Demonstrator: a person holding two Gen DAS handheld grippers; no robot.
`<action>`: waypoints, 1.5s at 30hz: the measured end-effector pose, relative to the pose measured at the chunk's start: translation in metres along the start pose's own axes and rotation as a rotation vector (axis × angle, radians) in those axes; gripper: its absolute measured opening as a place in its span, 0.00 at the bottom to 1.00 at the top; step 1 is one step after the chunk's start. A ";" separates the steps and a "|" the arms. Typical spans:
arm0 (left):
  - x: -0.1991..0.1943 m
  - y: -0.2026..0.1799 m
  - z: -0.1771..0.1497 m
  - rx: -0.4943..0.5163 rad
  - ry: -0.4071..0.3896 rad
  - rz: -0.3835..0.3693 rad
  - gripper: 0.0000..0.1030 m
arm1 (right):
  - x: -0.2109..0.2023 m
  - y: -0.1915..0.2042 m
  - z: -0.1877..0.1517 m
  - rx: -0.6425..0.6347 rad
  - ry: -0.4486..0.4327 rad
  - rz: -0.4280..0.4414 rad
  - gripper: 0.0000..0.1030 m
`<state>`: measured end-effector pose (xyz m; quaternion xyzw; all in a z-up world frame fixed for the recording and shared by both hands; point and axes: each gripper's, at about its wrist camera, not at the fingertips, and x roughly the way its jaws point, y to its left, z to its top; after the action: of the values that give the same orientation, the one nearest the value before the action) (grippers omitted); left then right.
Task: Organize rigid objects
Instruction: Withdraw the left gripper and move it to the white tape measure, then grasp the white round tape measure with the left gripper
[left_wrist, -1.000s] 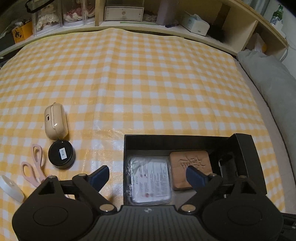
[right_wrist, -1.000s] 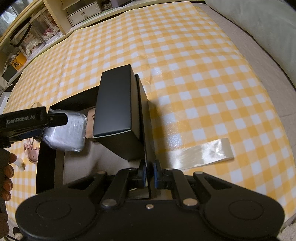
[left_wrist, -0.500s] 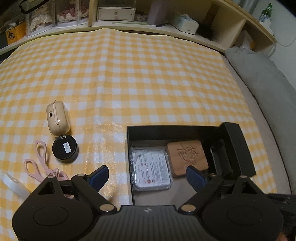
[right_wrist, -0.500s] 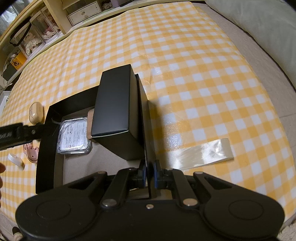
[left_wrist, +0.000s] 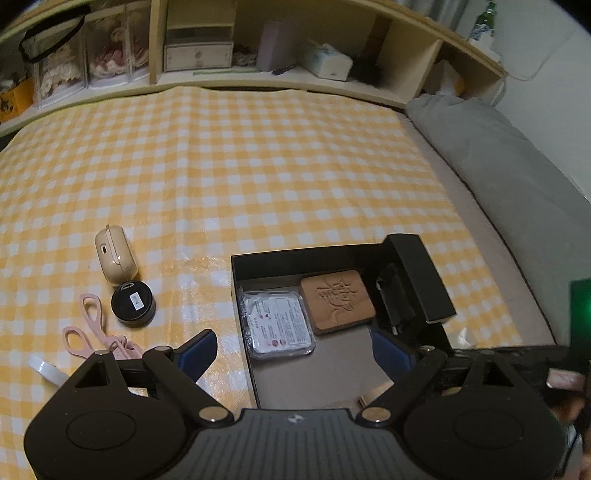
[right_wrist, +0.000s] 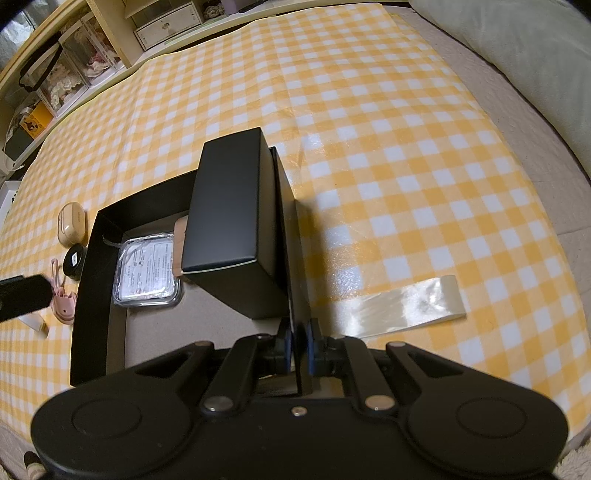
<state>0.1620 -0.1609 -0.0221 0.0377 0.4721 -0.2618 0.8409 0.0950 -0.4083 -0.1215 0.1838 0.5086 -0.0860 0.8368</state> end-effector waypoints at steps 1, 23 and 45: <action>-0.004 -0.001 -0.002 0.010 -0.004 -0.001 0.89 | 0.000 0.000 0.000 0.000 0.000 0.000 0.09; -0.051 0.058 -0.016 0.078 -0.144 0.071 1.00 | 0.000 -0.001 -0.001 -0.009 0.002 -0.012 0.09; -0.002 0.189 -0.015 0.131 0.022 0.221 1.00 | 0.001 0.000 0.000 -0.015 0.004 -0.019 0.09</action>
<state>0.2392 0.0066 -0.0638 0.1474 0.4562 -0.1975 0.8551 0.0952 -0.4085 -0.1228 0.1728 0.5124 -0.0899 0.8364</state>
